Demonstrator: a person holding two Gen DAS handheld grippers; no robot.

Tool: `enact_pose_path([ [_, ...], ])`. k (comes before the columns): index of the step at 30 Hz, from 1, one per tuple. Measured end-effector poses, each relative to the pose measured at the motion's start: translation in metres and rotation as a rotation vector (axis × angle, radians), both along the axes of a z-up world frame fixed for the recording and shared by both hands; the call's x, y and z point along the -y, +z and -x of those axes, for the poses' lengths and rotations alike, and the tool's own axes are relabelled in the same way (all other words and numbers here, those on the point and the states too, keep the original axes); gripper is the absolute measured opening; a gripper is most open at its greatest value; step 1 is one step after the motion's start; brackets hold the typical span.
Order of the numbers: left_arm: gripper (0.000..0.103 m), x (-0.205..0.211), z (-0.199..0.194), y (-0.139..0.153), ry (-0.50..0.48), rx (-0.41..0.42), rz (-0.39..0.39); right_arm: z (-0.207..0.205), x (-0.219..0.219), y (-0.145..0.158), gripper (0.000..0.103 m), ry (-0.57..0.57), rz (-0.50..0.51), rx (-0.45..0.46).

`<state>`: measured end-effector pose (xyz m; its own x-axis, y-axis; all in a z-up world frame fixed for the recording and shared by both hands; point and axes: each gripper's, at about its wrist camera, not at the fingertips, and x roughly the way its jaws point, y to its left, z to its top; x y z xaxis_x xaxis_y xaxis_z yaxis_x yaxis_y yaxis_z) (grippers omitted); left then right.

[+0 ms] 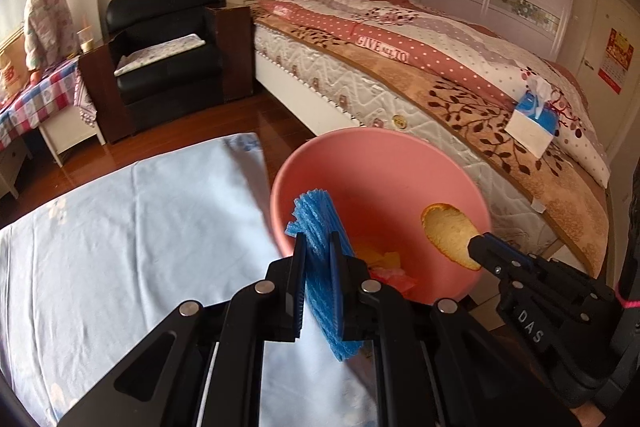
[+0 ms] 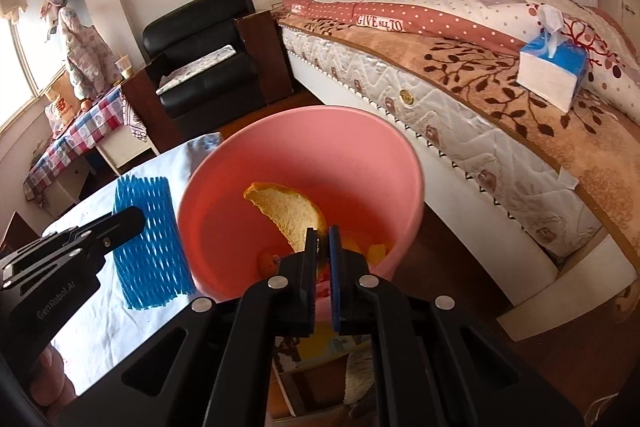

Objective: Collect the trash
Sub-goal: 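Carry the orange peel and blue foam net over the pink bucket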

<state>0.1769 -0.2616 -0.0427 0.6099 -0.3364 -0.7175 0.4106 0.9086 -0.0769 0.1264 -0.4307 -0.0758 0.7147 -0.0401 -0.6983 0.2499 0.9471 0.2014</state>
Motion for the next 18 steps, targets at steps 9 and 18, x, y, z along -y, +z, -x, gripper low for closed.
enact_pose_path([
  [9,0.01,0.032,-0.004,-0.007,-0.064,-0.009,-0.01,0.001,0.014,-0.003,0.006,-0.016,0.012,-0.013],
  [18,0.01,0.043,-0.018,-0.022,-0.084,-0.06,-0.017,-0.003,0.022,-0.009,0.006,-0.026,0.008,-0.031],
])
